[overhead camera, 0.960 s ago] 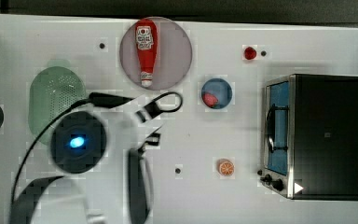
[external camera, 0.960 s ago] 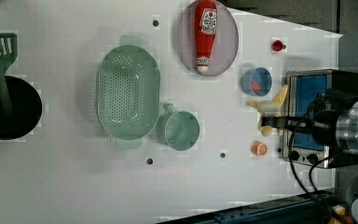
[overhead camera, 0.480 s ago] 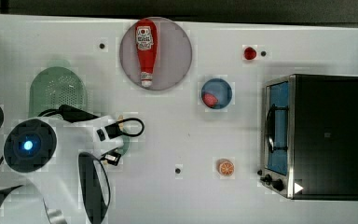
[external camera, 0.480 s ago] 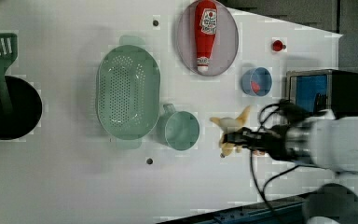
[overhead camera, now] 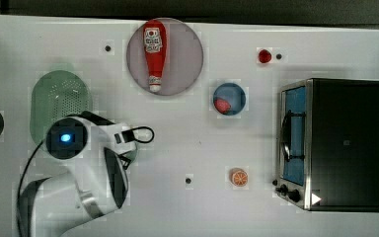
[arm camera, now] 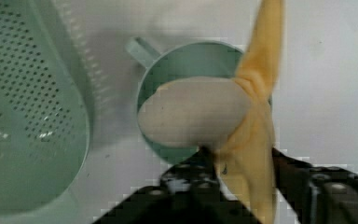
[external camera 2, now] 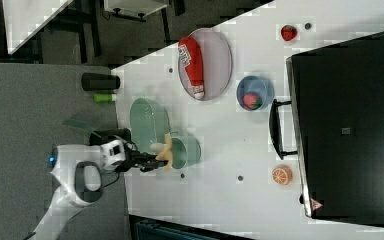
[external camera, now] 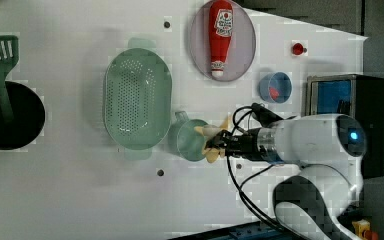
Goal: Pick Banana and place it in mug.
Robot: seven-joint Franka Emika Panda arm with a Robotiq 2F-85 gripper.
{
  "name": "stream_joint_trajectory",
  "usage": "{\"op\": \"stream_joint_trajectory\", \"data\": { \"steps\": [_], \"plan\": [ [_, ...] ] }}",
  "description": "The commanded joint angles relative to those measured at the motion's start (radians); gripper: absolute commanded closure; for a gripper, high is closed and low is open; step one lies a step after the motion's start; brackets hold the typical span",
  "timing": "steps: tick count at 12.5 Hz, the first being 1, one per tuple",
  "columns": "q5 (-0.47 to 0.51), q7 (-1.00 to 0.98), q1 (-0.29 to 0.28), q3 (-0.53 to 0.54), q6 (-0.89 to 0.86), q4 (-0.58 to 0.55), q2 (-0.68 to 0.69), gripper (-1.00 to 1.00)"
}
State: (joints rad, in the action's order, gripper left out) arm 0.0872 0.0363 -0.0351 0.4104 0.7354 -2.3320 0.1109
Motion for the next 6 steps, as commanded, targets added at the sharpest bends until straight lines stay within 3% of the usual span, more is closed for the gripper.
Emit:
{"op": "stream_joint_trajectory", "data": {
  "steps": [1,3,6],
  "plan": [
    [0.013,0.053,0.001,0.015,0.02,-0.013,-0.032,-0.55],
    [0.013,0.053,0.001,0.015,0.02,-0.016,-0.031,-1.0],
    [0.013,0.053,0.004,0.009,0.028,-0.006,-0.037,-1.0]
  ]
}}
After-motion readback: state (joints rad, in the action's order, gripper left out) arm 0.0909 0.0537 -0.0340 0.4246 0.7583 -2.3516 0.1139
